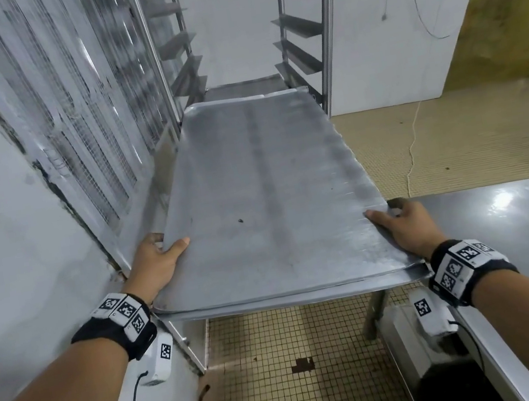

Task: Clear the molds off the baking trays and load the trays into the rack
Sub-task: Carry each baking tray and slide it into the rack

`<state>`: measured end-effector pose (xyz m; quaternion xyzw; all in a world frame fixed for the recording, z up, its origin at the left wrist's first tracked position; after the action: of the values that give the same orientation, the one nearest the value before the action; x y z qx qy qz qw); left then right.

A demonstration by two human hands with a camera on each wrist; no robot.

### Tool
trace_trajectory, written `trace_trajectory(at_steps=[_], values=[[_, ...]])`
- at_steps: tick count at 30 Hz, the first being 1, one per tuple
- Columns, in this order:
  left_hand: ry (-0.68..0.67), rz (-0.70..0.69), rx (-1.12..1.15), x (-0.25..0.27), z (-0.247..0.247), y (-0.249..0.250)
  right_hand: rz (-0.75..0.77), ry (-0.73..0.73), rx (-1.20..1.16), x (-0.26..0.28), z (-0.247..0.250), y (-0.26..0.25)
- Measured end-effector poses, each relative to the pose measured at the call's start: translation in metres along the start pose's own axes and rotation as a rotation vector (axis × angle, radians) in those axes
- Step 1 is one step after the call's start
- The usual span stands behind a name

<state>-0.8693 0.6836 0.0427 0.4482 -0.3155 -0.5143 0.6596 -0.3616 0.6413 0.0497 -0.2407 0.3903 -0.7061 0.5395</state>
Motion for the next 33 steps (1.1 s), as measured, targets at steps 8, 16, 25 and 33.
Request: trace_trajectory(at_steps=[8,16,25,33], values=[[-0.002,0.016,0.020,-0.051,-0.017,-0.007,-0.084,-0.031,0.043,-0.056,-0.021,0.016],[-0.009,0.012,-0.017,-0.100,-0.037,-0.021,-0.094,-0.009,0.097,-0.101,-0.044,0.025],[-0.039,0.012,0.080,-0.153,-0.049,-0.029,-0.106,0.010,0.176,-0.137,-0.058,0.016],[-0.049,0.028,0.079,-0.183,-0.056,-0.023,-0.123,0.009,0.212,-0.165,-0.062,0.010]])
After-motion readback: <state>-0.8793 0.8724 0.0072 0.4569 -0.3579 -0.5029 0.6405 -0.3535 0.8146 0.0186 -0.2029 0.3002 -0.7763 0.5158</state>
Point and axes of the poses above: each hand's wrist, its own x-axis away from the middle knuckle, its own z-axis out of the back of the hand, y = z × x, the point moved 10 cm from there along -x, towards the middle knuckle, and after that the axes turned 4 degrees about x, right-handed, at the moved point
